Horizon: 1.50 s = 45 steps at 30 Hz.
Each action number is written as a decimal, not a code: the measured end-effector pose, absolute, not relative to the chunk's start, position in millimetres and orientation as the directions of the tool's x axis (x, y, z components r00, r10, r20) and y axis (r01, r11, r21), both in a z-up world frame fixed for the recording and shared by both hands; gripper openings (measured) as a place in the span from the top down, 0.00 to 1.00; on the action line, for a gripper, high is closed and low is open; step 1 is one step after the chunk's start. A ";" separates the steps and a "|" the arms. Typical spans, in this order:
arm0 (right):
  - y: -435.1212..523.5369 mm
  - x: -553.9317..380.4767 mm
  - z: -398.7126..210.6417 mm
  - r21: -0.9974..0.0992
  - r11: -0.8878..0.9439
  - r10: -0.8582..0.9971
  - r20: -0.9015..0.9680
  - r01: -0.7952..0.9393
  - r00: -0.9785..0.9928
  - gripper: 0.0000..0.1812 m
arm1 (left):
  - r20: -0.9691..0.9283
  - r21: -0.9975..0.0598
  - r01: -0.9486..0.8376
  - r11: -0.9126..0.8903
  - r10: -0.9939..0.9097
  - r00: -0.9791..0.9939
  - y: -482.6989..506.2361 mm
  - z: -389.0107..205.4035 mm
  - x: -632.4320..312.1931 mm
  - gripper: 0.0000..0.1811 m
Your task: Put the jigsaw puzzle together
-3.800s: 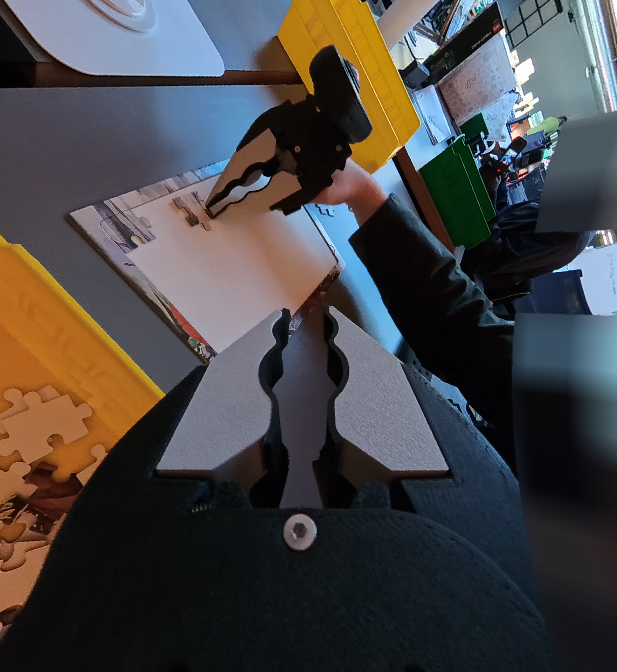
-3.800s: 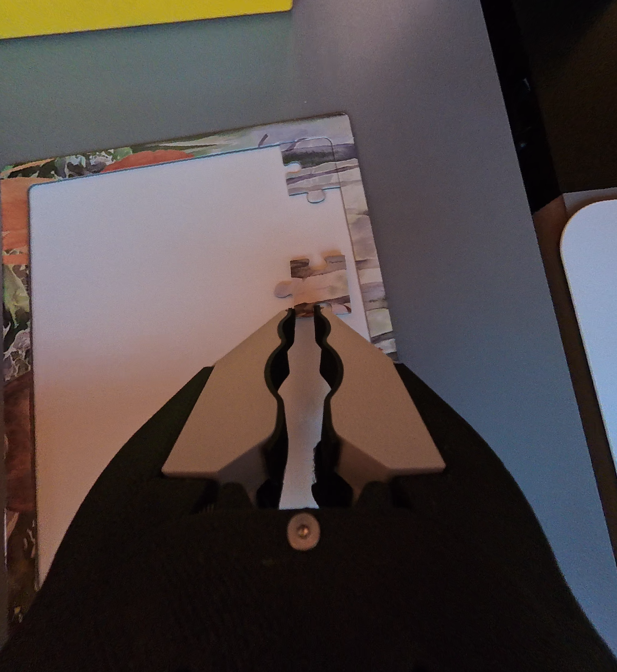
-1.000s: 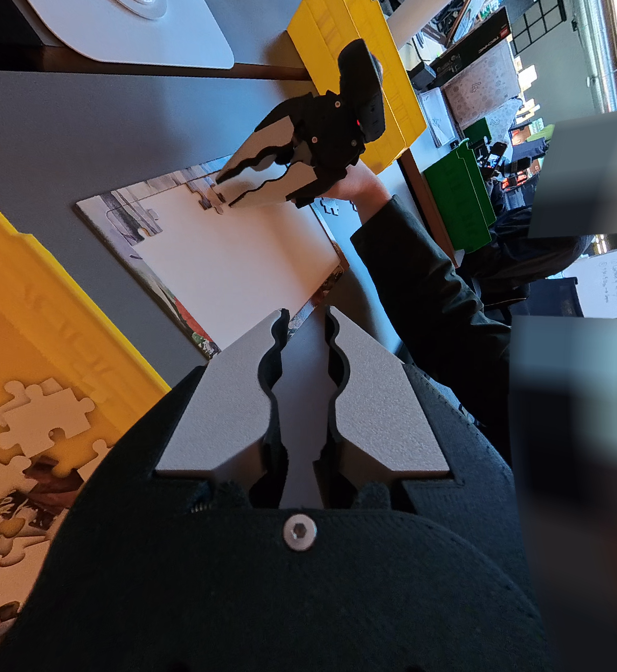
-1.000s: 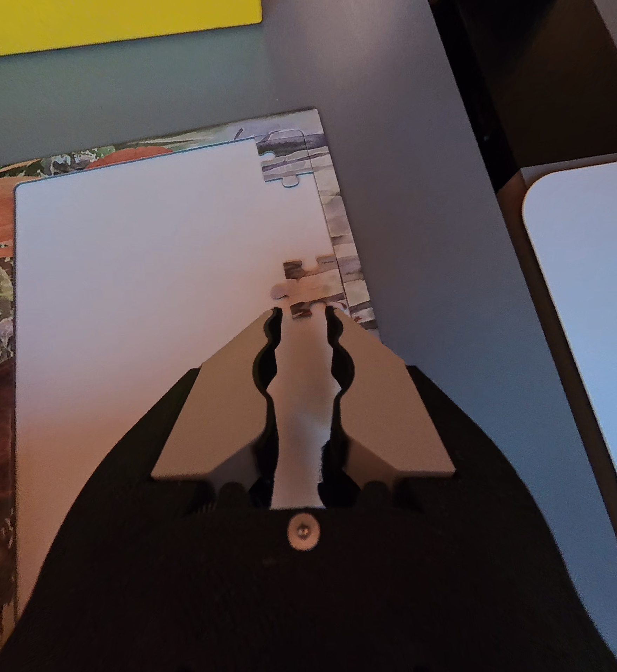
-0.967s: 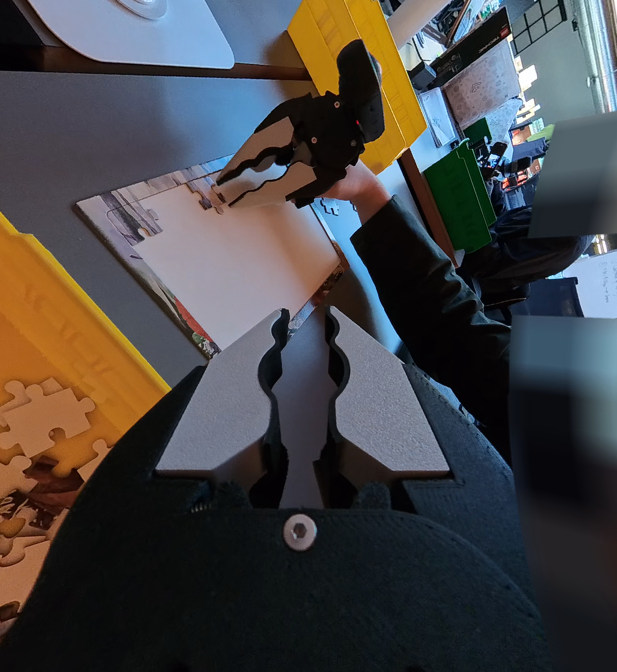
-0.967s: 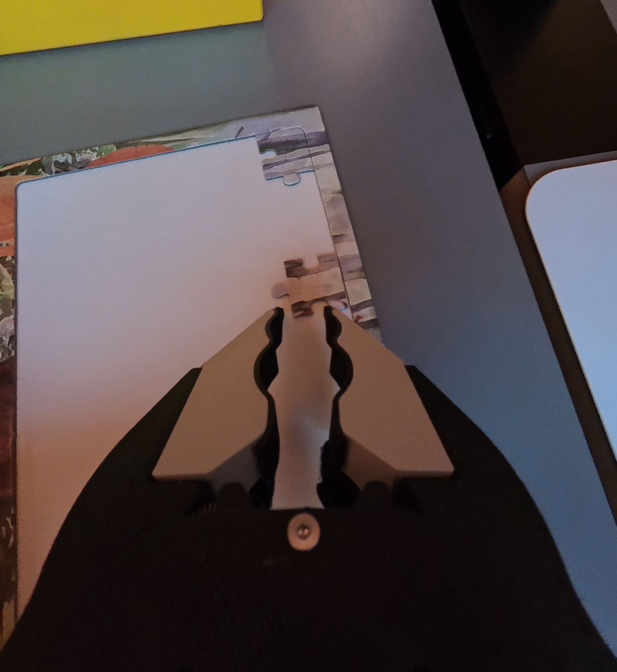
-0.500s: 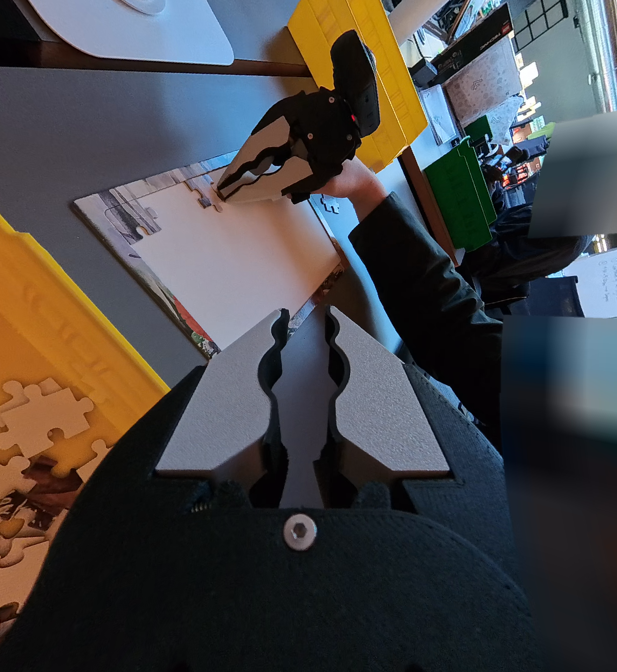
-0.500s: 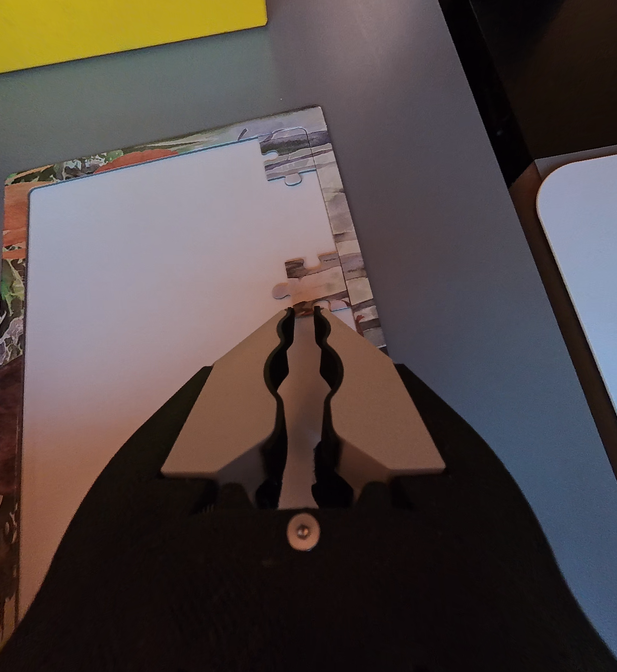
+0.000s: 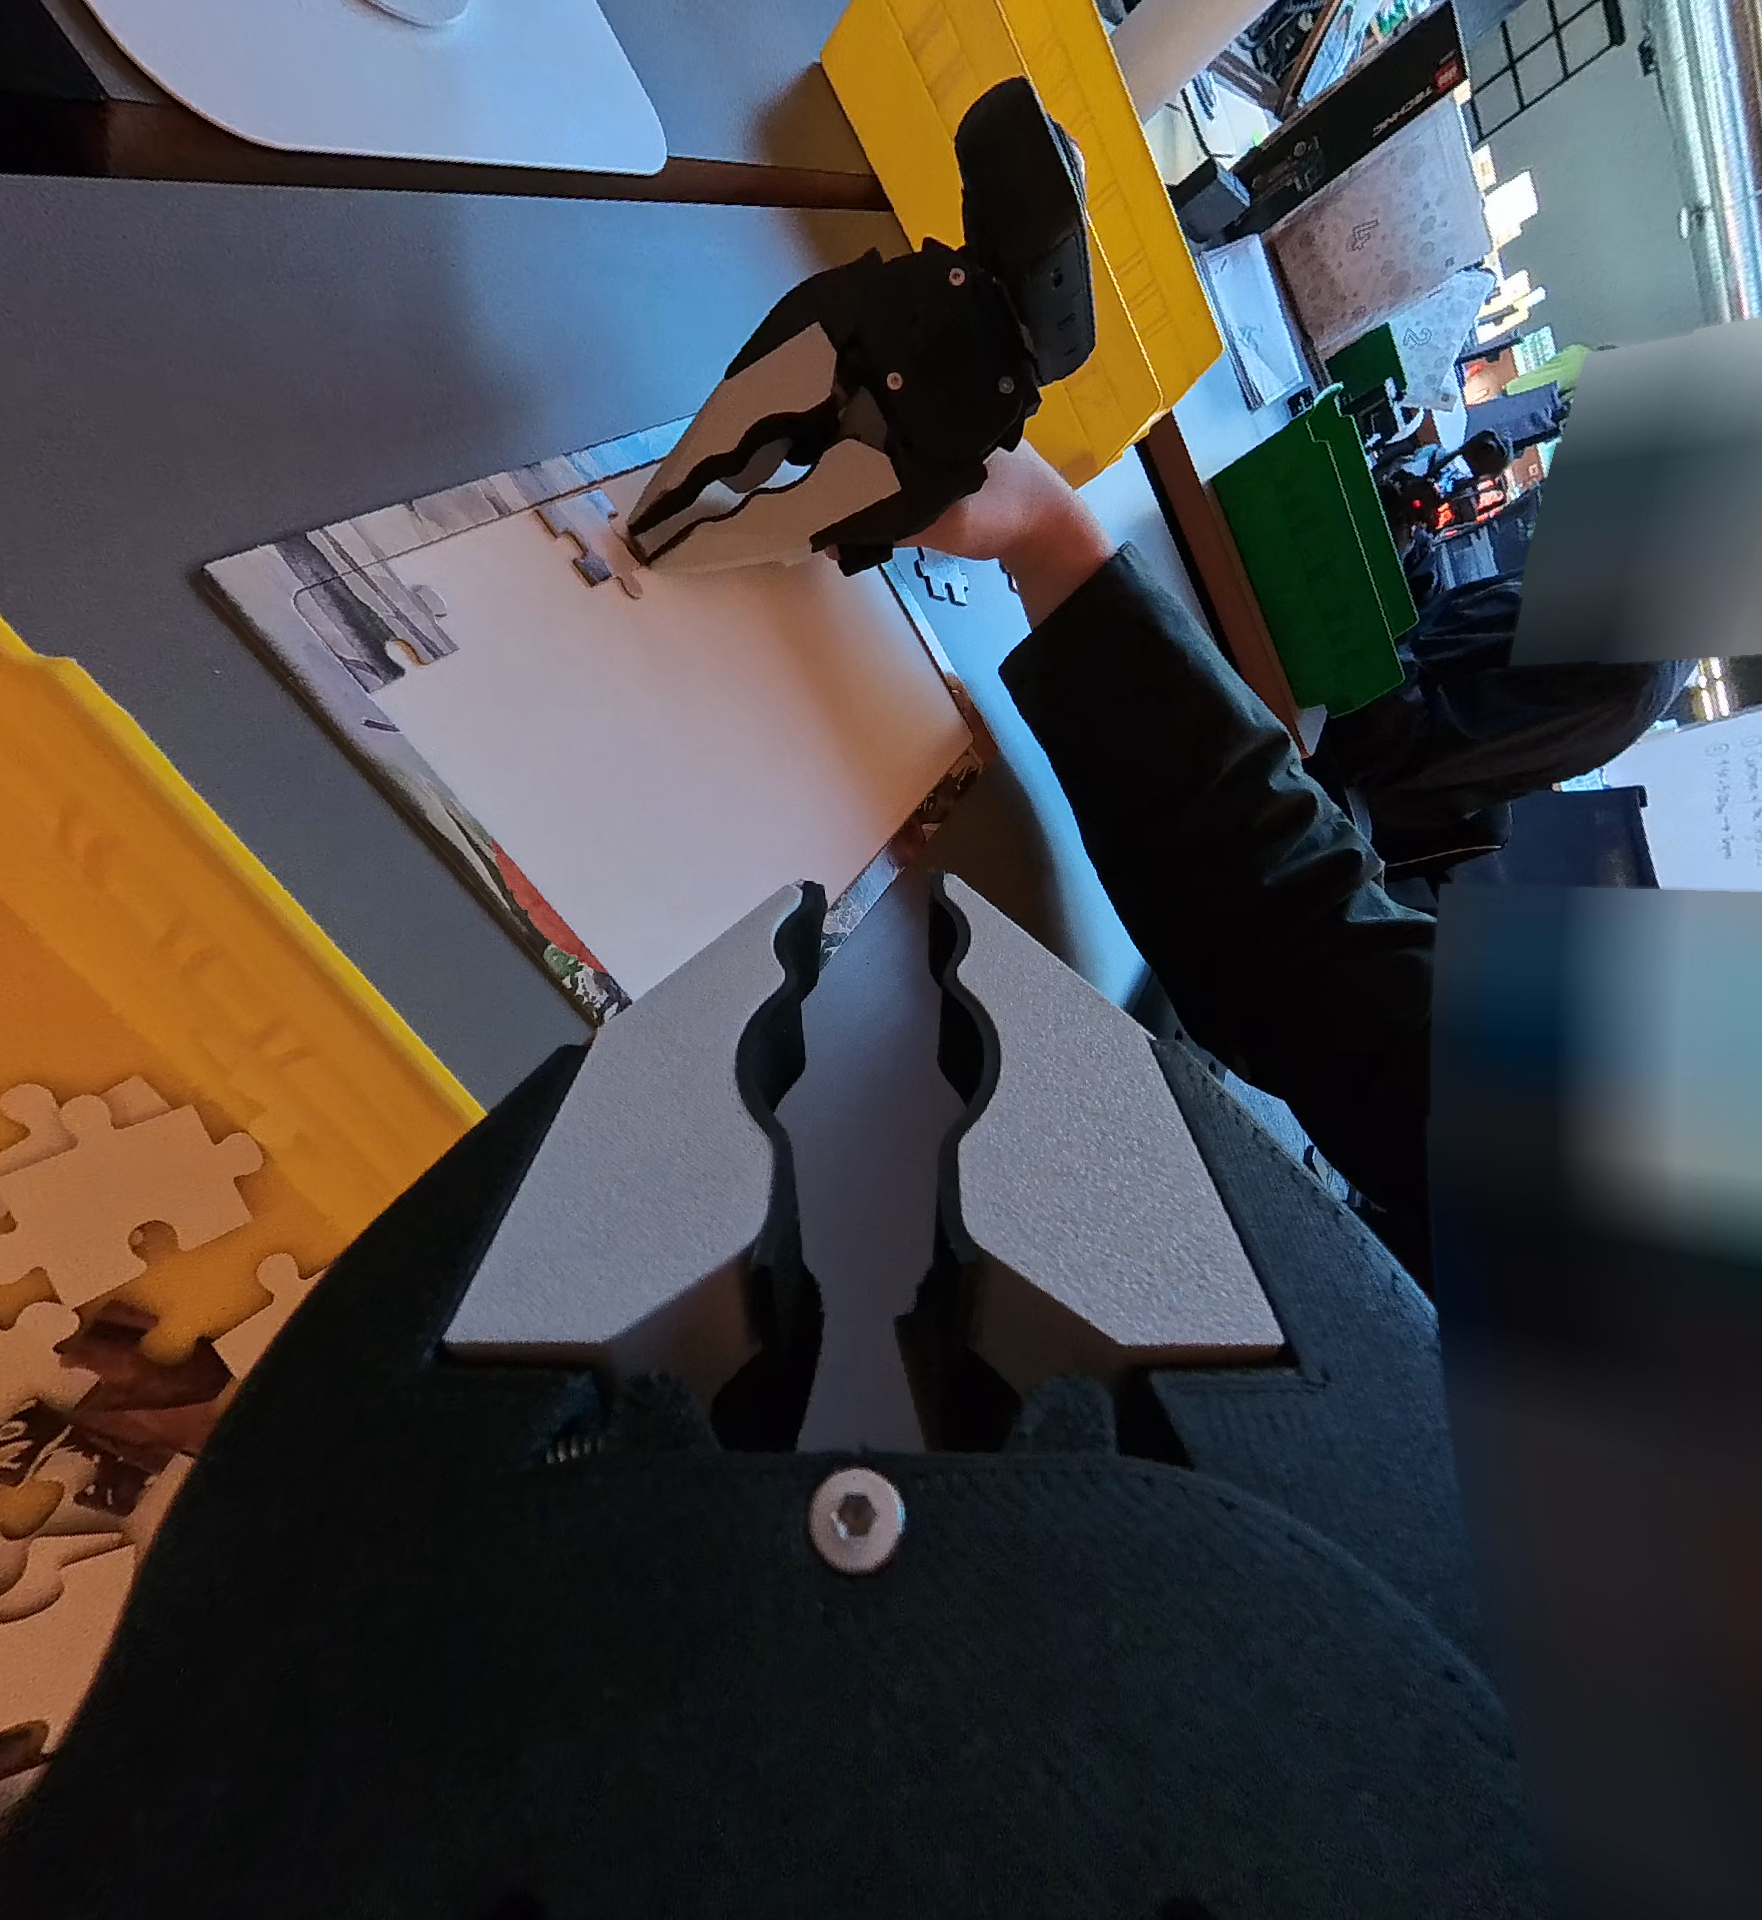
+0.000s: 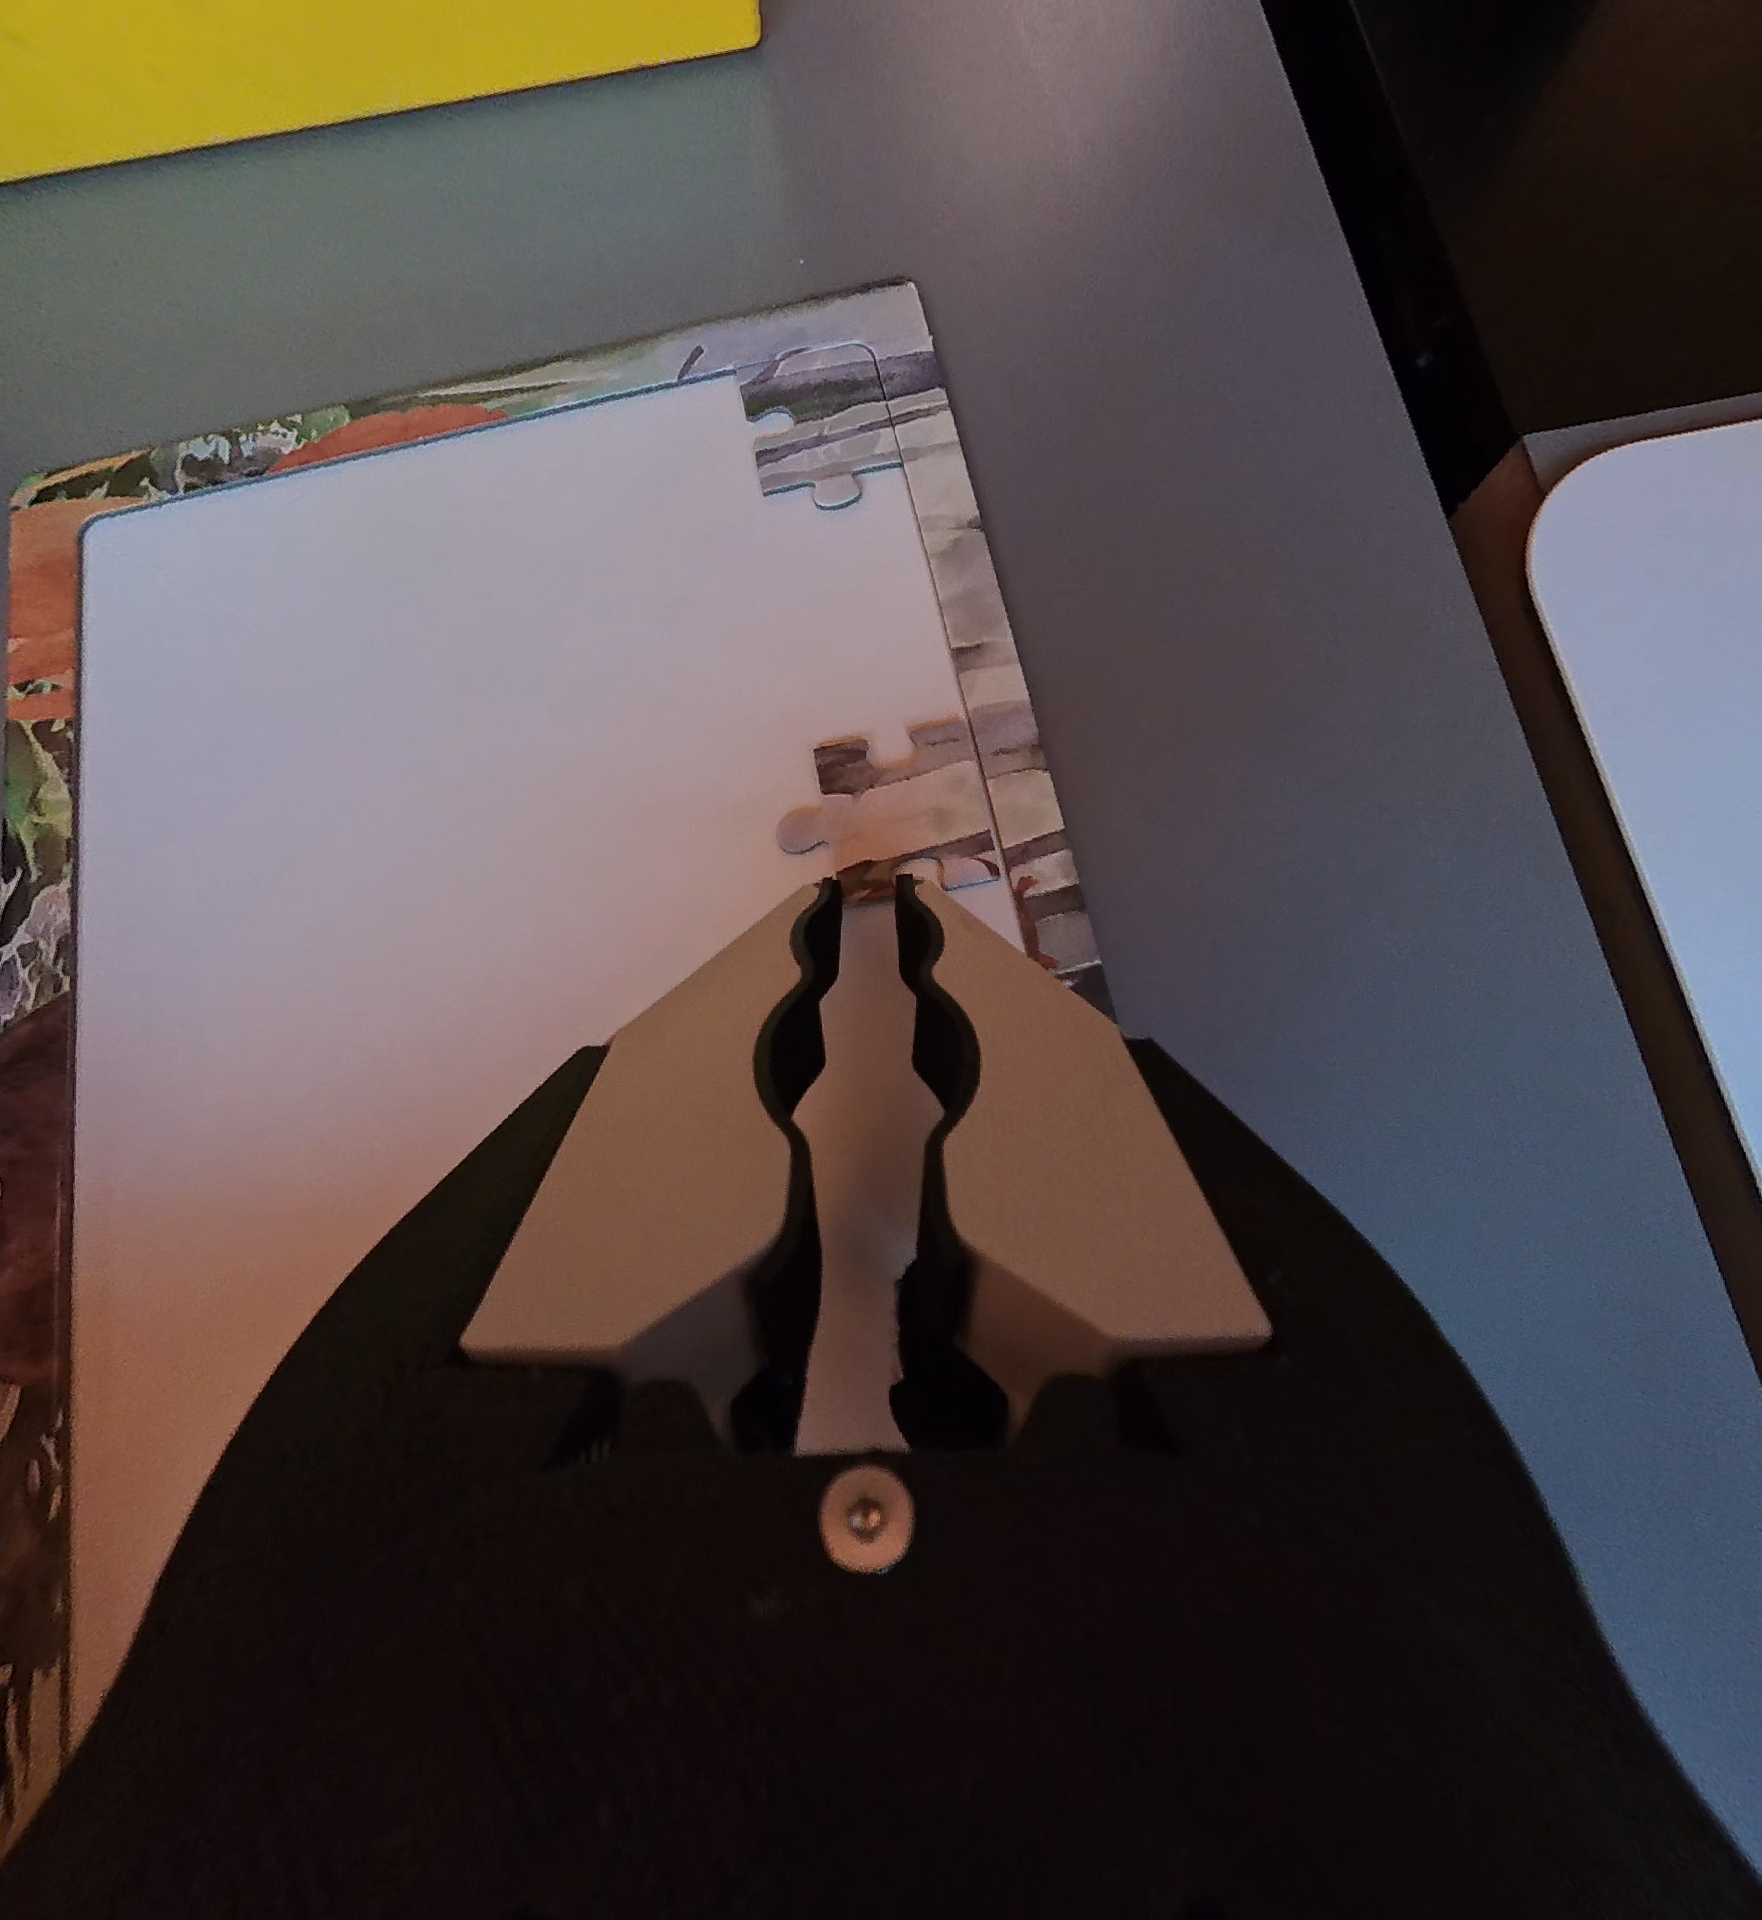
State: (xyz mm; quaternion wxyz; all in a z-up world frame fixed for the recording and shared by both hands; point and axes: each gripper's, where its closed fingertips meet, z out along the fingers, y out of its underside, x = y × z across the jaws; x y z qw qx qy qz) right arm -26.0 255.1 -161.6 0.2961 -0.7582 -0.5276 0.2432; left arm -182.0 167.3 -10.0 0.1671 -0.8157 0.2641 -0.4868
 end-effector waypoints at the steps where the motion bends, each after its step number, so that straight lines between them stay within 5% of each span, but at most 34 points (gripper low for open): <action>1: 255.2 -25.4 -161.6 -0.705 -0.268 0.944 -0.055 0.657 0.326 0.94 | 0.706 -0.530 -0.268 -0.804 -0.594 0.386 167.2 -10.0 -181.9 0.90; 32: 255.5 -21.8 -161.7 -0.703 -0.278 0.942 -0.065 0.655 0.330 0.94 | 0.706 -0.527 -0.270 -0.806 -0.592 0.389 167.1 -10.7 -182.1 0.90; 45: 247.1 -16.3 -120.4 -0.791 -0.197 0.937 0.022 0.579 0.349 0.89 | 0.703 -0.531 -0.270 -0.803 -0.595 0.390 166.1 -9.1 -182.1 0.90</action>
